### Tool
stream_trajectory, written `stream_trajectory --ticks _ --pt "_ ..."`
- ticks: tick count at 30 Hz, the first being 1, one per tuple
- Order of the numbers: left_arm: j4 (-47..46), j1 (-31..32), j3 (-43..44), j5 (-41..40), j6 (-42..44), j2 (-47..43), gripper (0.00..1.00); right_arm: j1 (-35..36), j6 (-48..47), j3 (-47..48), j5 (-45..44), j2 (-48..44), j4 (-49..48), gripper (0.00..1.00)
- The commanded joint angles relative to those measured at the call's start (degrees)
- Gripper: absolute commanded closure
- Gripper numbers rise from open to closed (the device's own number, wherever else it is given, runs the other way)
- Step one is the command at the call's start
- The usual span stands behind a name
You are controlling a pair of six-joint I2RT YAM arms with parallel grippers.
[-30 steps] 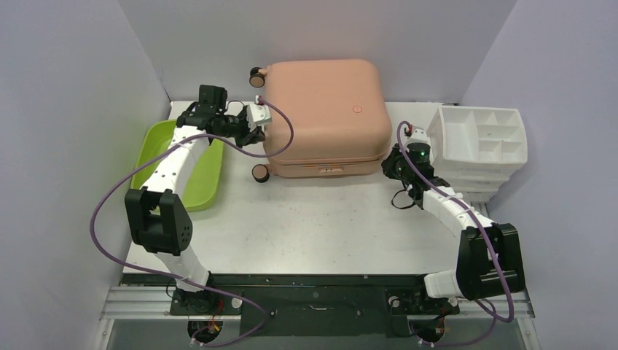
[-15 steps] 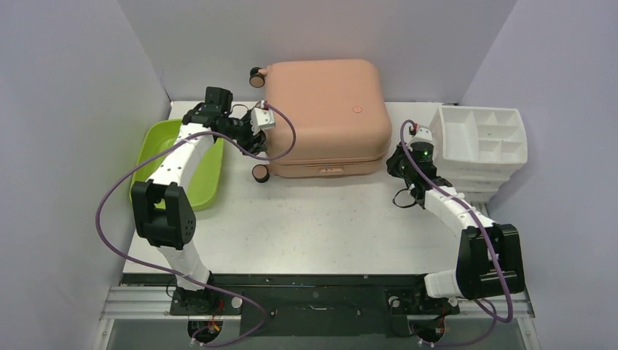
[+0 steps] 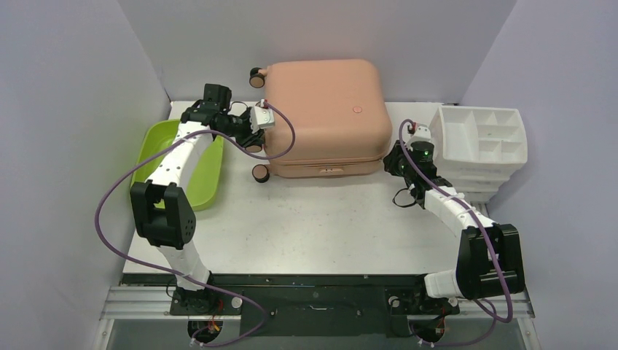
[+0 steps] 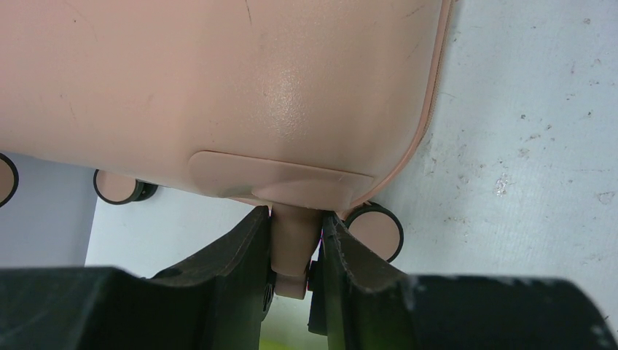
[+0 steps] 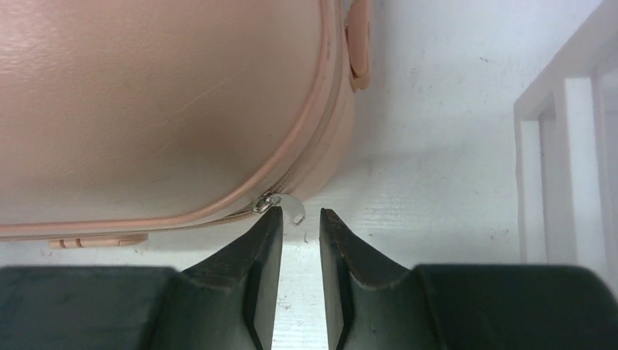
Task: Open, take out, and arrange the luggage
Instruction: Adjust the luggage at the center of the board.
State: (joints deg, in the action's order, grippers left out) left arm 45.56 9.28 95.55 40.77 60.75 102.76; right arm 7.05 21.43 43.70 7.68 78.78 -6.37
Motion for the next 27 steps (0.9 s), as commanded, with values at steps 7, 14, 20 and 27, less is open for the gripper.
stream_trajectory --ticks 7,14,20,27 --pt "4.03 -0.78 -0.73 -3.63 -0.77 -0.4 1.0 0.07 -5.75 2.87 8.46 -1.09 -6.51 0.6" --pt "2.03 -4.2 -1.96 -4.95 -1.89 -2.09 1.0 1.42 -12.11 6.58 12.64 -1.3 -2.18 0.56" --pt "0.44 -7.28 -2.94 -6.38 -2.15 -2.17 1.0 3.91 -22.55 3.11 13.59 0.31 -4.31 0.54" --pt "-4.51 -8.98 -2.82 -10.03 -5.38 -1.46 1.0 4.11 -23.26 2.41 15.0 0.49 -4.58 0.54"
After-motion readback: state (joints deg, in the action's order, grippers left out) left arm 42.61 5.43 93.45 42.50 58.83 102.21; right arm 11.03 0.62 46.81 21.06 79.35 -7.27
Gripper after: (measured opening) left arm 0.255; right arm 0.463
